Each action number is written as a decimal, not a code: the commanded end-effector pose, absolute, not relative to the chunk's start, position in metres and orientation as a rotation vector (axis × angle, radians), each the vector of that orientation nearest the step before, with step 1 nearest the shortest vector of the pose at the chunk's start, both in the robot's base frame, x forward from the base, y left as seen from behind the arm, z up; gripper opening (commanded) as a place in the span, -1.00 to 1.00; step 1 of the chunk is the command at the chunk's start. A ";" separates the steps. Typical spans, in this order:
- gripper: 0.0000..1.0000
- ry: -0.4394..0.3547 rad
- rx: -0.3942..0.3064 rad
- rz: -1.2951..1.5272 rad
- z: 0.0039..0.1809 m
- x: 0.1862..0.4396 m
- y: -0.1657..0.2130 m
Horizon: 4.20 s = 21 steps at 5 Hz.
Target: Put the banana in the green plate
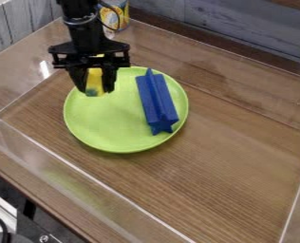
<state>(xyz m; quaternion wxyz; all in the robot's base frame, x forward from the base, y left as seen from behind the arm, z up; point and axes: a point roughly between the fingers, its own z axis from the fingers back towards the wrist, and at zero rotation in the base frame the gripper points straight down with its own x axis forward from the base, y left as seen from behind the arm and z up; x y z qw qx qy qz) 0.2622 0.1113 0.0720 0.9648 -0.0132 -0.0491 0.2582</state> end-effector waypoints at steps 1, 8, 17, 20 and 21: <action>-1.00 -0.142 -0.014 0.498 0.086 0.271 0.116; -1.00 -0.068 -0.023 0.549 0.087 0.303 0.117; -1.00 -0.021 -0.032 0.422 0.100 0.258 0.102; -1.00 -0.011 -0.027 0.339 0.088 0.253 0.103; -1.00 -0.006 -0.028 0.276 0.092 0.254 0.100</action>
